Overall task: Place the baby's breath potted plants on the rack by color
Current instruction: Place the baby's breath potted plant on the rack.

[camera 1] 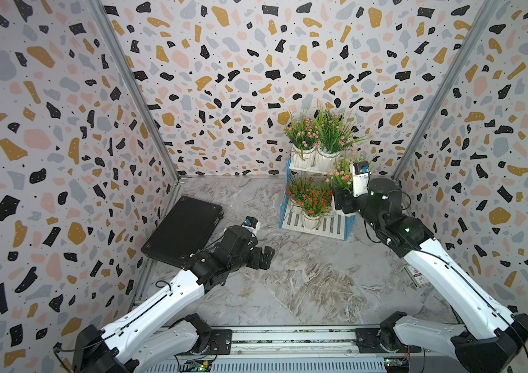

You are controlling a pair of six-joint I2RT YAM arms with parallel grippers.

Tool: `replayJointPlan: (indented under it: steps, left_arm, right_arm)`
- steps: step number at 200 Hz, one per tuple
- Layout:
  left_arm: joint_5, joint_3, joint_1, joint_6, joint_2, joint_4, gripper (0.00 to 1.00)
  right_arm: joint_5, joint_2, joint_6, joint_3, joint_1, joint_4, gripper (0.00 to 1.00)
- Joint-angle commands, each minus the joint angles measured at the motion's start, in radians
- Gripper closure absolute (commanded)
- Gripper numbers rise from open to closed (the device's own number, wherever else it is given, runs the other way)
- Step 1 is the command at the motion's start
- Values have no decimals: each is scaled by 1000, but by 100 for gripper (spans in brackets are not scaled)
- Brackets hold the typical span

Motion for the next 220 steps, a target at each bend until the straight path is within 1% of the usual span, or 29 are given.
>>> replayJointPlan:
  steps: [1, 40, 70, 93, 150, 191, 220]
  left_arm:
    - [10, 2, -2, 7, -19, 19, 1]
    - [8, 2, -3, 7, -29, 12, 1]
    - [7, 6, -3, 10, -31, 6, 1]
    - [7, 9, -3, 13, -29, 5, 1]
    - [5, 13, -2, 16, -23, 2, 1]
    - [7, 17, -3, 19, -19, 3, 1]
    - [8, 17, -3, 22, -12, 5, 1]
  right_arm:
    - [-63, 40, -21, 124, -63, 11, 26]
    - [-104, 138, -22, 228, -157, 41, 26]
    - [-131, 184, 8, 266, -223, 79, 27]
    - [-163, 217, 40, 272, -266, 146, 27]
    - [-157, 286, 76, 321, -289, 231, 28]
    - [-157, 322, 79, 368, -292, 241, 27]
    - [-158, 367, 75, 435, -296, 227, 27]
